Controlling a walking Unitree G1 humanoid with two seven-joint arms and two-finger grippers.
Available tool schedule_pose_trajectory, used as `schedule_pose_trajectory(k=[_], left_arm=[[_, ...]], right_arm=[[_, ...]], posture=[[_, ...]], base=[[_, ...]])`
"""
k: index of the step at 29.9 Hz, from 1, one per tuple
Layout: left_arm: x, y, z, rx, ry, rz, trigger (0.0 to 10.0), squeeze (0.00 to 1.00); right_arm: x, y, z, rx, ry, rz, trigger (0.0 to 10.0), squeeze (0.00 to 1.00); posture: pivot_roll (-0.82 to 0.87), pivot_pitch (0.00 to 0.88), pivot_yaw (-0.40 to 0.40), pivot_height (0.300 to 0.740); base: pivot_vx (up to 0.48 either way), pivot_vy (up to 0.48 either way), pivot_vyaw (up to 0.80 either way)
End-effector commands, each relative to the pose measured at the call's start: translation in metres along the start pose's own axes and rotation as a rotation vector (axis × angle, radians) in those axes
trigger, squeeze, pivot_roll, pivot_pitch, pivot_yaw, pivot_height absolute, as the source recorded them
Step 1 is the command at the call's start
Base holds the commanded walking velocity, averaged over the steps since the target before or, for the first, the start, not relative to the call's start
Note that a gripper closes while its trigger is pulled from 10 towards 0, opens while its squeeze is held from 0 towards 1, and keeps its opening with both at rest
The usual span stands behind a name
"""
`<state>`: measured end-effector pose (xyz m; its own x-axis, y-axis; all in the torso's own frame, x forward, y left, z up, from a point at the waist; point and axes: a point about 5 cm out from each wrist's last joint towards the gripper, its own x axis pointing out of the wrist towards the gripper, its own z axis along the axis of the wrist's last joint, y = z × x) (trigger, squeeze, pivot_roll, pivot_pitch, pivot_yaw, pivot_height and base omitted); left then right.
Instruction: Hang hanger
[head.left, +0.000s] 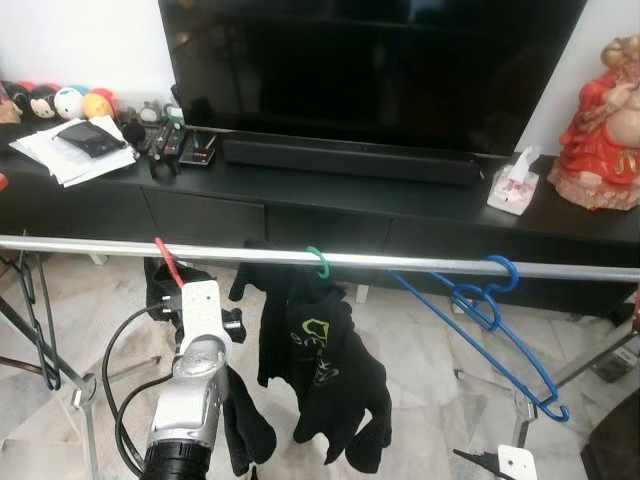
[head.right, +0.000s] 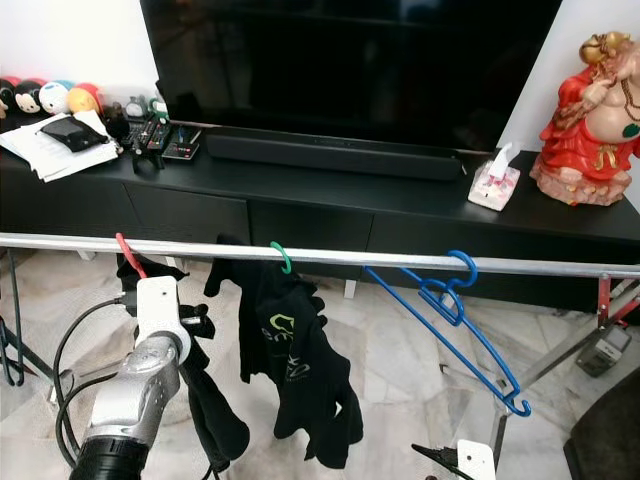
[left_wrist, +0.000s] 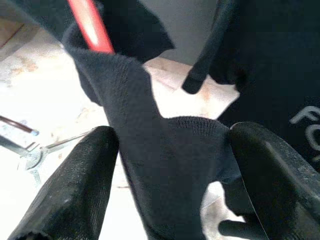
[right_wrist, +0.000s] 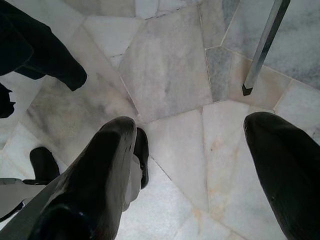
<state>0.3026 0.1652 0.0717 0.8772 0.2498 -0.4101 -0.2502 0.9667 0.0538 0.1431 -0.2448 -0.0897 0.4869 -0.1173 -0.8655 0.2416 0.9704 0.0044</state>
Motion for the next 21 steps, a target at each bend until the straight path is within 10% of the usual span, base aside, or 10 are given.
schedule_pose_trajectory(k=[1, 10, 11, 12, 13, 14, 15, 21], left_arm=[[0.004, 0.0, 0.004, 0.018, -0.012, 0.02, 10.0, 0.0], [0.016, -0.003, 0.002, 0.021, 0.001, 0.046, 9.7, 0.0], [0.017, -0.003, 0.001, 0.021, 0.003, 0.047, 7.0, 0.0], [0.018, -0.003, 0.0, 0.02, 0.006, 0.049, 7.0, 0.0], [0.019, -0.003, -0.001, 0.019, 0.008, 0.05, 2.3, 0.0], [0.019, -0.003, -0.002, 0.019, 0.01, 0.052, 2.3, 0.0], [0.019, -0.003, -0.002, 0.017, 0.011, 0.053, 0.0, 0.0], [0.02, 0.0, -0.005, 0.017, 0.015, 0.069, 0.0, 0.0]], right_arm=[[-0.001, -0.005, 0.001, 0.017, -0.008, -0.015, 10.0, 0.0], [-0.001, -0.006, 0.001, 0.022, -0.011, -0.013, 10.0, 0.0], [-0.001, -0.006, 0.001, 0.022, -0.011, -0.013, 10.0, 0.0], [-0.001, -0.006, 0.001, 0.023, -0.012, -0.014, 10.0, 0.0], [-0.001, -0.006, 0.001, 0.024, -0.012, -0.014, 10.0, 0.0], [-0.001, -0.006, 0.001, 0.024, -0.012, -0.014, 10.0, 0.0], [-0.001, -0.006, 0.001, 0.025, -0.012, -0.015, 10.0, 0.0], [-0.001, -0.006, 0.001, 0.027, -0.013, -0.016, 10.0, 0.0]], posture=[[0.01, 0.0, -0.074, 0.74], [0.0, 0.0, -0.077, 0.74], [0.0, 0.0, -0.077, 0.74], [0.0, 0.0, -0.077, 0.74], [-0.01, 0.0, -0.077, 0.74], [-0.01, 0.0, -0.077, 0.74], [-0.01, 0.0, -0.077, 0.74], [-0.01, 0.0, -0.076, 0.74]], base=[[0.0, 0.0, 0.0], [0.0, 0.0, 0.0], [0.0, 0.0, 0.0], [0.0, 0.0, 0.0], [0.0, 0.0, 0.0], [0.0, 0.0, 0.0], [0.0, 0.0, 0.0], [0.0, 0.0, 0.0]])
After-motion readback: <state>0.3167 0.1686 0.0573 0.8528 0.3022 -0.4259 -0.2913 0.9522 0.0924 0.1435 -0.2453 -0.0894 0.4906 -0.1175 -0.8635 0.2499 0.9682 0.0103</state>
